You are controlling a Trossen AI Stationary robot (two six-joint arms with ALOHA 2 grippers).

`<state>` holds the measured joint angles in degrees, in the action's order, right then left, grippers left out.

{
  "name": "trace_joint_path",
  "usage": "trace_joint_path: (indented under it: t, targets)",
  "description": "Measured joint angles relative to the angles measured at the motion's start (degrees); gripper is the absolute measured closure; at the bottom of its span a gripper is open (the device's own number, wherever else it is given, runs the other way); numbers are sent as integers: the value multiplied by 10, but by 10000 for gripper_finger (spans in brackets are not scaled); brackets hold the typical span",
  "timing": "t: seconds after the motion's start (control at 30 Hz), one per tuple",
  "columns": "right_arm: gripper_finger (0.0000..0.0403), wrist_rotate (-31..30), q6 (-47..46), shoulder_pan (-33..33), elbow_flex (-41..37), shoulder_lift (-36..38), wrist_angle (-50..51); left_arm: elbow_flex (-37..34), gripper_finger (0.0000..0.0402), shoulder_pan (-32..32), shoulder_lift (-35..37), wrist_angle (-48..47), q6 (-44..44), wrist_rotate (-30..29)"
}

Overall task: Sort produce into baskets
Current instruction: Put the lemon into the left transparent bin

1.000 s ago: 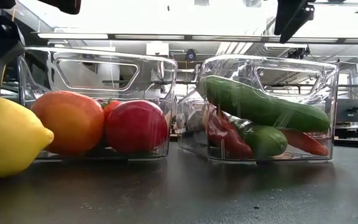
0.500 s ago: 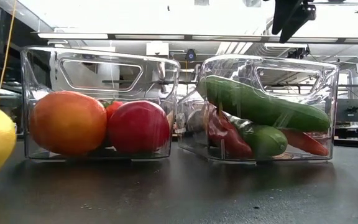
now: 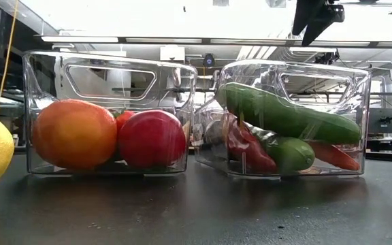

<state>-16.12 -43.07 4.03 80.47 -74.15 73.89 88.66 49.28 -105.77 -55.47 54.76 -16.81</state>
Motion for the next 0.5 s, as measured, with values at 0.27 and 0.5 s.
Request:
trace_joint_path:
  t: [0.27, 0.5]
  targets:
    - [162, 2, 0, 0, 0, 0, 0, 0, 183, -62, -13, -5, -274, 102]
    - [162, 2, 0, 0, 0, 0, 0, 0, 125, -119, -14, 20, -464, 110]
